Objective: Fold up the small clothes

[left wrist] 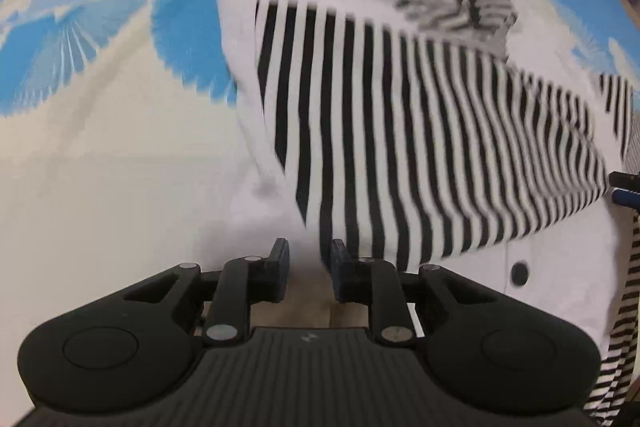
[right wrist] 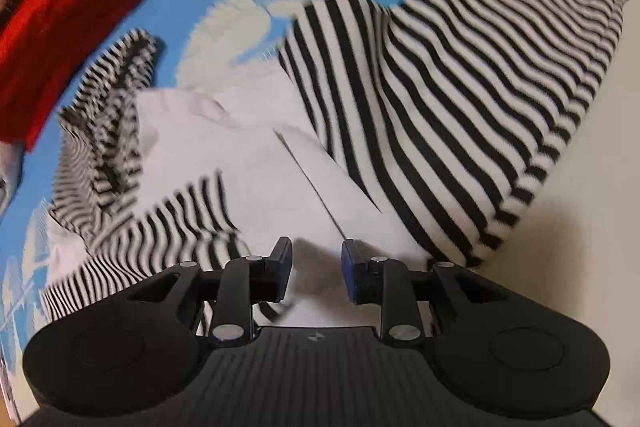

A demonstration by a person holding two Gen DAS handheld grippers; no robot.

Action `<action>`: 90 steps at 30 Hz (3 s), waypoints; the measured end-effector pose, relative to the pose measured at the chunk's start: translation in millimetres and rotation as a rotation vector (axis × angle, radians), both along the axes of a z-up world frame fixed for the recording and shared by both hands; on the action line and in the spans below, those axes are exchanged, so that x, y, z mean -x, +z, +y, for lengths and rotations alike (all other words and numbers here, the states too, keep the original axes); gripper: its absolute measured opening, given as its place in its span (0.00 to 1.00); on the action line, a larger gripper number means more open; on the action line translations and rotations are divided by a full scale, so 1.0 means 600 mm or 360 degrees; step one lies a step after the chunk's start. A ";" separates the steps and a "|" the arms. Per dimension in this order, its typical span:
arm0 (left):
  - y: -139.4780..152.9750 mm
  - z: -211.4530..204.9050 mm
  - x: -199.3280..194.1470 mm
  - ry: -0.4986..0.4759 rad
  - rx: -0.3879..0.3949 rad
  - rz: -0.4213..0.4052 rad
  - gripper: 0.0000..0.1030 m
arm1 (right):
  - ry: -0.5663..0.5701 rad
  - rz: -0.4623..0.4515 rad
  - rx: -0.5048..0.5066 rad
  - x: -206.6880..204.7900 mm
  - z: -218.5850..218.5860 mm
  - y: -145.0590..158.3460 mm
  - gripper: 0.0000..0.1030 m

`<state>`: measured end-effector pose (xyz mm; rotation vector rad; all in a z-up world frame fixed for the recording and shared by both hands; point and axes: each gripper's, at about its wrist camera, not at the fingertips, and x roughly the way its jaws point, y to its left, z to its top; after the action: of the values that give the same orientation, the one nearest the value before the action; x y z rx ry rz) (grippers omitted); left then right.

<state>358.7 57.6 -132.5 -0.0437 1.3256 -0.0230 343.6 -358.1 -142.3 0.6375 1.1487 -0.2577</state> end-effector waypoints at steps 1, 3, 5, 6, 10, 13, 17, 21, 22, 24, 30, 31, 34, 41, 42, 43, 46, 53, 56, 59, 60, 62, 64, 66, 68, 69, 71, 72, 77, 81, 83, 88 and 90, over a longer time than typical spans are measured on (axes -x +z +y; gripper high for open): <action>0.002 -0.003 0.000 -0.0013 -0.0015 -0.0007 0.23 | -0.0019 0.0003 -0.0016 0.001 -0.005 0.002 0.28; 0.020 -0.012 0.001 -0.0037 -0.0057 -0.0093 0.25 | -0.0025 -0.0022 -0.0006 0.003 -0.011 0.017 0.28; 0.048 -0.023 0.004 -0.0075 -0.0111 -0.0239 0.29 | -0.0006 -0.0095 0.0023 0.006 -0.017 0.042 0.28; 0.062 -0.031 0.007 -0.0086 -0.0136 -0.0308 0.34 | 0.0001 -0.0133 0.0036 0.007 -0.022 0.055 0.28; 0.103 -0.066 0.010 -0.0077 -0.0120 -0.0472 0.36 | -0.0031 -0.0271 0.0114 0.018 -0.059 0.100 0.29; 0.133 -0.097 0.017 -0.0065 -0.0063 -0.0579 0.36 | -0.0114 -0.0295 0.0178 0.027 -0.094 0.120 0.29; 0.167 -0.149 0.021 -0.0060 -0.0010 -0.0732 0.36 | -0.0159 -0.0356 0.0233 0.032 -0.117 0.137 0.29; 0.183 -0.184 0.012 -0.0056 0.0050 -0.0790 0.37 | -0.0148 -0.0367 0.0298 0.025 -0.112 0.137 0.29; 0.186 -0.189 0.009 -0.0054 0.0062 -0.0788 0.37 | -0.0145 -0.0369 0.0301 0.023 -0.106 0.137 0.29; 0.191 -0.195 0.006 -0.0059 0.0100 -0.0791 0.38 | -0.0119 -0.0384 0.0318 0.019 -0.091 0.137 0.29; 0.192 -0.181 -0.001 -0.0060 0.0071 -0.0801 0.42 | -0.0018 -0.0433 0.0341 0.013 -0.058 0.173 0.29; 0.193 -0.174 -0.003 -0.0041 0.0082 -0.0794 0.42 | -0.0015 -0.0445 0.0334 0.011 -0.061 0.182 0.29; 0.198 -0.154 -0.009 0.0020 0.0106 -0.0783 0.42 | -0.0036 -0.0506 0.0341 0.013 -0.079 0.202 0.29; 0.194 -0.147 -0.012 0.0016 0.0065 -0.0771 0.42 | -0.0293 -0.0376 0.0299 0.043 -0.134 0.122 0.32; 0.192 -0.147 -0.013 0.0012 0.0070 -0.0761 0.42 | -0.0313 -0.0374 0.0239 0.044 -0.142 0.114 0.32; 0.191 -0.147 -0.013 0.0007 0.0074 -0.0757 0.42 | -0.0304 -0.0382 0.0212 0.043 -0.149 0.111 0.32; 0.192 -0.143 -0.013 0.0001 0.0082 -0.0764 0.42 | -0.0278 -0.0423 0.0322 0.045 -0.163 0.118 0.29; 0.180 -0.133 -0.019 0.0010 0.0076 -0.0724 0.42 | -0.0535 -0.0438 0.0272 0.082 -0.276 0.097 0.28; 0.170 -0.134 -0.024 0.0017 0.0059 -0.0703 0.42 | -0.0633 -0.0391 0.0270 0.098 -0.325 0.075 0.28; 0.161 -0.141 -0.027 0.0011 0.0041 -0.0689 0.42 | -0.0717 -0.0384 0.0215 0.109 -0.367 0.053 0.29; 0.159 -0.143 -0.027 0.0007 0.0040 -0.0687 0.42 | -0.0738 -0.0381 0.0205 0.109 -0.376 0.047 0.30; 0.154 -0.150 -0.027 -0.0008 0.0039 -0.0681 0.42 | -0.0781 -0.0370 0.0174 0.107 -0.395 0.031 0.30; 0.150 -0.156 -0.025 -0.0025 0.0035 -0.0676 0.42 | -0.0832 -0.0368 0.0149 0.105 -0.411 0.014 0.30; 0.145 -0.161 -0.022 -0.0047 0.0023 -0.0671 0.42 | -0.0864 -0.0375 0.0131 0.101 -0.422 -0.002 0.30; 0.141 -0.161 -0.023 -0.0056 0.0013 -0.0666 0.42 | -0.0873 -0.0403 0.0118 0.098 -0.427 -0.014 0.30; 0.139 -0.160 -0.023 -0.0056 0.0010 -0.0663 0.42 | -0.0875 -0.0427 0.0123 0.096 -0.429 -0.016 0.29; 0.137 -0.154 -0.025 -0.0042 0.0007 -0.0657 0.42 | -0.0873 -0.0465 0.0129 0.091 -0.431 -0.019 0.29; 0.138 -0.151 -0.026 -0.0034 0.0009 -0.0656 0.42 | -0.0874 -0.0478 0.0127 0.089 -0.431 -0.020 0.29; 0.140 -0.135 -0.031 -0.0004 0.0010 -0.0651 0.42 | -0.0884 -0.0501 0.0162 0.076 -0.430 -0.021 0.27; 0.145 -0.118 -0.033 0.0016 0.0023 -0.0652 0.42 | -0.0975 -0.0505 0.0245 0.079 -0.424 -0.007 0.08; 0.149 -0.103 -0.033 0.0046 0.0029 -0.0657 0.42 | -0.1015 -0.0505 0.0363 0.080 -0.415 0.014 0.05; 0.167 -0.057 -0.033 0.0138 0.0052 -0.0676 0.42 | -0.0923 -0.0646 0.0685 0.057 -0.342 0.094 0.02; 0.175 -0.035 -0.033 0.0177 0.0066 -0.0682 0.42 | -0.0725 -0.0813 0.0840 0.035 -0.268 0.146 0.02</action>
<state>378.8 36.7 -27.5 -0.1401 0.8925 0.0329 322.4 -519.2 -54.7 0.4456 0.4014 -0.7151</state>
